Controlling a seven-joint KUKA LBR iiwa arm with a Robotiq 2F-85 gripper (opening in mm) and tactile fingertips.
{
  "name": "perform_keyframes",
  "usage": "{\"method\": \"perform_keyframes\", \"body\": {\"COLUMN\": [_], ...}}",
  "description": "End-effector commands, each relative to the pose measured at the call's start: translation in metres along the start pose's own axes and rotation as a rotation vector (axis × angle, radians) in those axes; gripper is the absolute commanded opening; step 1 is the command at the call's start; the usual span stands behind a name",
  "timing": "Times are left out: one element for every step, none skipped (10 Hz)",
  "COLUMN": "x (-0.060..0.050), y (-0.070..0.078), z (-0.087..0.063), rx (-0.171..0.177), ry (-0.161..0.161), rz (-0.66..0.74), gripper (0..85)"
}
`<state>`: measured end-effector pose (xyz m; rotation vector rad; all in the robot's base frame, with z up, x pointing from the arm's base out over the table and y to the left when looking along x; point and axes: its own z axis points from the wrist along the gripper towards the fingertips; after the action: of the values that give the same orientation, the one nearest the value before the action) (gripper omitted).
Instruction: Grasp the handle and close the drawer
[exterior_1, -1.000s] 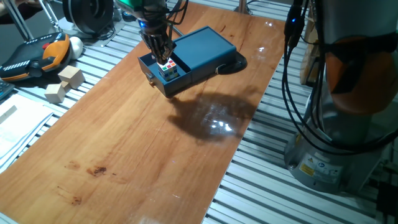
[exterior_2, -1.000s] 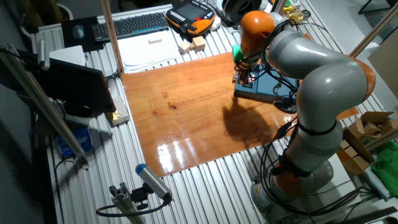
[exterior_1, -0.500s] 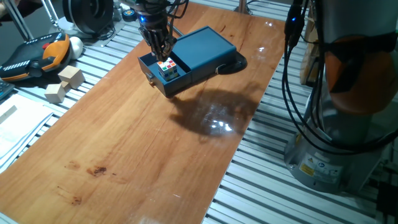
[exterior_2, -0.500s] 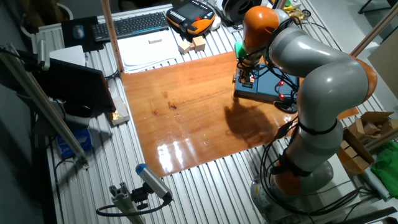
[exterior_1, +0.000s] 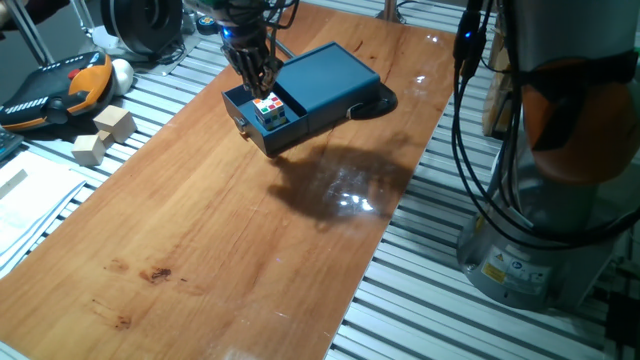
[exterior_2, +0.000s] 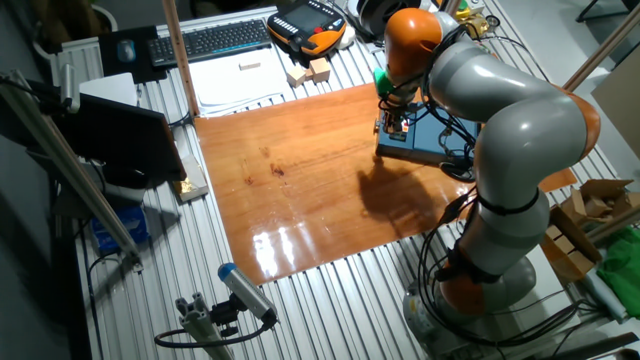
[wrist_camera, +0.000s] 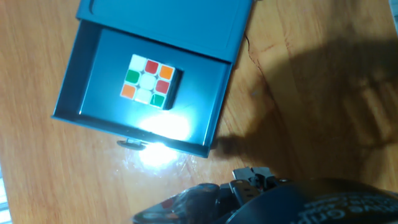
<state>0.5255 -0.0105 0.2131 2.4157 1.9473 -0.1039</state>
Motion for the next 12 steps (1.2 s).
{"method": "perform_keyframes", "body": {"x": [-0.0001, -0.0001, -0.0001, -0.0001, -0.0001, -0.0001, -0.0001, 0.0004, 0.0017, 0.0011, 0.0002, -0.0002], "y": [0.0, 0.0, 0.0, 0.0, 0.0, 0.0, 0.0, -0.0004, -0.0014, -0.003, -0.0032, -0.0038], "z": [-0.0001, -0.0001, -0.0001, -0.0001, -0.0001, -0.0001, -0.0001, -0.0007, -0.002, -0.0041, -0.0072, -0.0091], "rx": [-0.003, -0.009, -0.015, -0.016, -0.015, -0.015, -0.016, -0.012, -0.011, -0.009, -0.01, -0.008], "ry": [0.001, -0.006, -0.008, -0.006, -0.004, -0.004, -0.006, -0.003, -0.004, 0.002, -0.001, -0.007], "rz": [0.008, 0.009, 0.003, 0.0, 0.0, 0.0, -0.006, -0.008, -0.006, -0.006, -0.008, -0.009], "gripper": [2.0, 2.0, 2.0, 2.0, 2.0, 2.0, 2.0, 2.0, 2.0, 2.0, 2.0, 2.0]}}
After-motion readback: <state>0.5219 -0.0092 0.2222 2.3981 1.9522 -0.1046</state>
